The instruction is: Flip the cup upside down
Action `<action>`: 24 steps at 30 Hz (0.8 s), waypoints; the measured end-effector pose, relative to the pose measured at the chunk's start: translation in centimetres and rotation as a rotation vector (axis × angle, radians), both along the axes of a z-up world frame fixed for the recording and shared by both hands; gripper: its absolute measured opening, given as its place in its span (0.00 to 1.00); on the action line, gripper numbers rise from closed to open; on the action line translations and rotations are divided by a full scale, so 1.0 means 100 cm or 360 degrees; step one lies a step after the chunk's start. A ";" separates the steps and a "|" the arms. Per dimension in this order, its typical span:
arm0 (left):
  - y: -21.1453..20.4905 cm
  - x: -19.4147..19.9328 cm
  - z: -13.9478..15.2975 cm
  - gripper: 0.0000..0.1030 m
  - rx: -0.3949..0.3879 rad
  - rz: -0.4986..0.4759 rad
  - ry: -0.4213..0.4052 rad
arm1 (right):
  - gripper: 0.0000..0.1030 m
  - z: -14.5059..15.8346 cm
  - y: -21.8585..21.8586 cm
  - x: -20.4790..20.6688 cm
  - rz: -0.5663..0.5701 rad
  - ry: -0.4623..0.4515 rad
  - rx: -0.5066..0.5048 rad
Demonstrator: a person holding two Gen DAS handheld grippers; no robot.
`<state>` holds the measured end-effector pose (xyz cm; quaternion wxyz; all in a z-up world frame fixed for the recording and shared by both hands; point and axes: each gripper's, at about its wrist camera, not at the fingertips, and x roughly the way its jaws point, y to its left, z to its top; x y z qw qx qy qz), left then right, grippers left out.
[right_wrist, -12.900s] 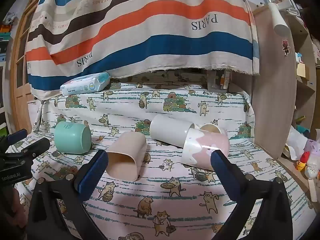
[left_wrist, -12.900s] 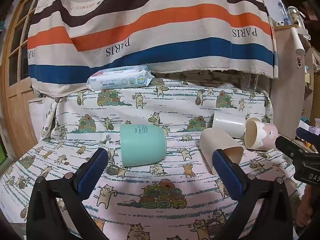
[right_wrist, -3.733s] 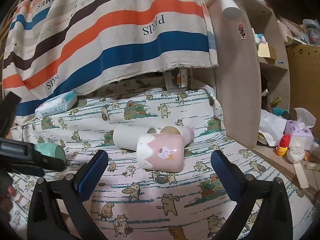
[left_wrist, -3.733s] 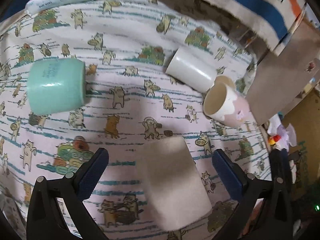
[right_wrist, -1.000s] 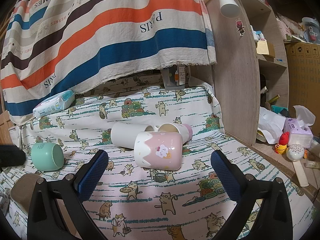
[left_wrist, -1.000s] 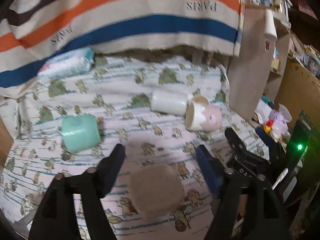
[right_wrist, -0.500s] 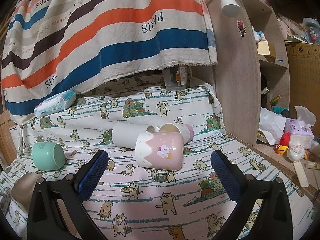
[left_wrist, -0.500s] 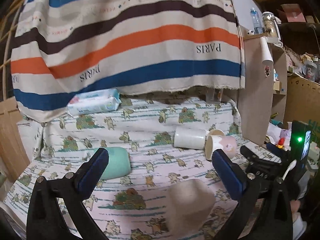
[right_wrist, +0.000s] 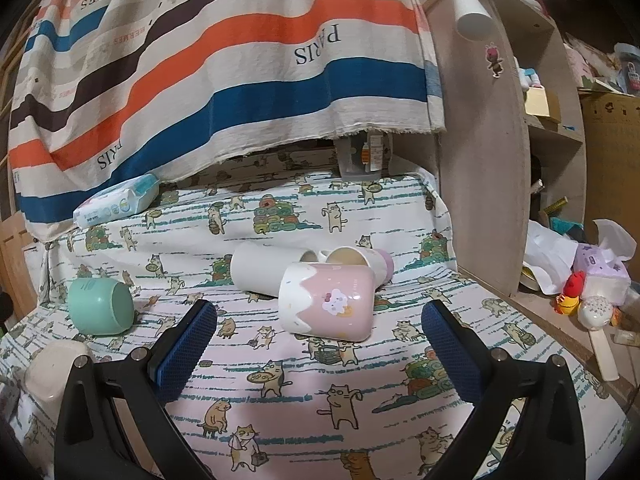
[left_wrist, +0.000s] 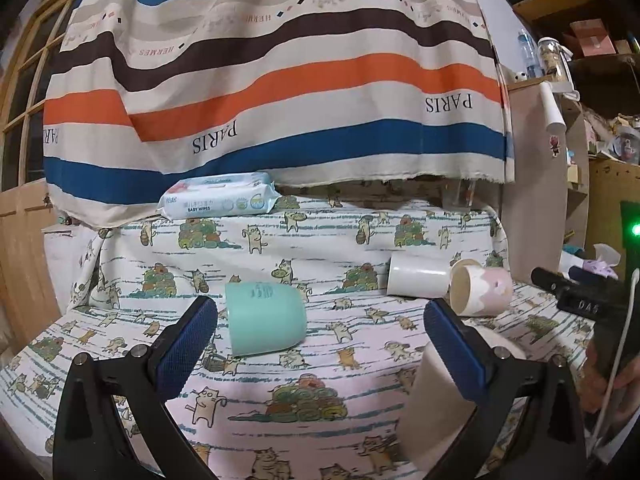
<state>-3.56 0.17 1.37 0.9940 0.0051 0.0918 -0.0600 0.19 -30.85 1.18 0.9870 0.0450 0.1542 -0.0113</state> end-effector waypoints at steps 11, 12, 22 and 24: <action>-0.001 0.005 -0.011 1.00 0.0035 -0.0059 0.0045 | 1.00 0.001 0.012 0.002 0.0047 0.0011 -0.0080; -0.002 0.005 -0.011 1.00 0.0039 -0.0070 0.0045 | 1.00 0.001 0.013 0.002 0.0051 0.0012 -0.0089; 0.001 0.002 -0.009 1.00 0.0004 -0.0056 0.0016 | 1.00 0.001 0.023 0.002 0.0112 0.0019 -0.0151; 0.002 0.002 -0.009 1.00 0.0002 -0.0040 0.0019 | 1.00 0.001 0.023 0.002 0.0114 0.0020 -0.0150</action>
